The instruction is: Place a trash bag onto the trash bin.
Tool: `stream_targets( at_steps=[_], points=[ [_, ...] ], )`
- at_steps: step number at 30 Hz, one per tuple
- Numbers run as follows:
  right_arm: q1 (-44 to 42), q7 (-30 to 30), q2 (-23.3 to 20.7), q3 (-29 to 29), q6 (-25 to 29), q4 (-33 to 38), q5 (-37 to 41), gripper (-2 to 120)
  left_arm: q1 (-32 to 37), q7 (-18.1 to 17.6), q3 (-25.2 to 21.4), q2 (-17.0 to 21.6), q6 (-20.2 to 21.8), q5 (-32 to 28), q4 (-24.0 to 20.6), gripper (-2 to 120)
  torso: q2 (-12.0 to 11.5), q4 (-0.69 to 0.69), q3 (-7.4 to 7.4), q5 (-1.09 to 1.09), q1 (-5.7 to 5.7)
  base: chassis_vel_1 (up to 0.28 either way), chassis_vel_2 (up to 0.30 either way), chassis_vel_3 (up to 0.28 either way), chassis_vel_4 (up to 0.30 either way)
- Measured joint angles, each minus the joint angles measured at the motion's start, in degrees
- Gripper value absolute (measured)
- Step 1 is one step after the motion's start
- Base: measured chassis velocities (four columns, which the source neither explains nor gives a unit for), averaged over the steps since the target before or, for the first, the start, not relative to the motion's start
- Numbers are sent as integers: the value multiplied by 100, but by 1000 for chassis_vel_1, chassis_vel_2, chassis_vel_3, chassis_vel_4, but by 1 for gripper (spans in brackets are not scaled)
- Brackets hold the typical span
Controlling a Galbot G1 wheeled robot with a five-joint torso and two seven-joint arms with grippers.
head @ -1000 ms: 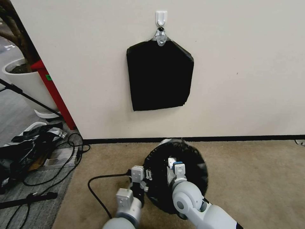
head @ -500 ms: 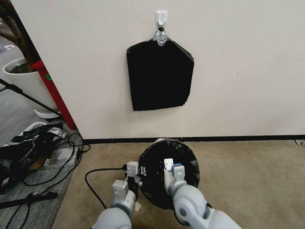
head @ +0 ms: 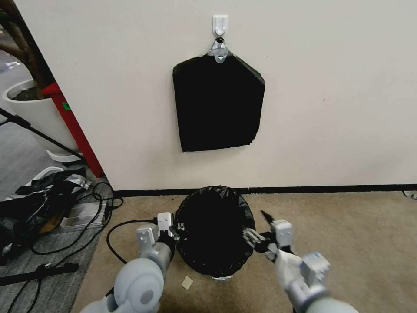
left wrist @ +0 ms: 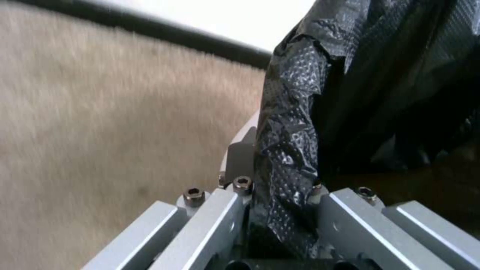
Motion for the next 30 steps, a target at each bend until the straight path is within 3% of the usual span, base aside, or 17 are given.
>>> stream_targets(
  at_steps=[5, 14, 23, 30],
  points=[
    [86, -1, 238, 39, 25, 10, -13, 100, -215, -242, 7, -95, 166, -589, 370, 2, 0, 2, 0, 1, 0, 0, 0, 0, 0],
    [-84, -1, 487, 69, 90, -50, -145, 100, -428, -339, 163, -139, 387, -856, 663, 5, 0, 1, 1, 0, 0, 0, 0, 0, 0],
    [-32, -22, 657, 8, 92, -168, -211, 100, -615, -390, 276, -271, 436, -867, 942, 39, 0, 1, 1, 0, 0, 0, 0, 0, 0],
    [61, -27, 651, 26, 98, -188, -194, 100, -542, -255, 194, -136, 429, -678, 754, 63, 0, 1, 1, 0, 0, 0, 0, 0, 0]
  ],
)
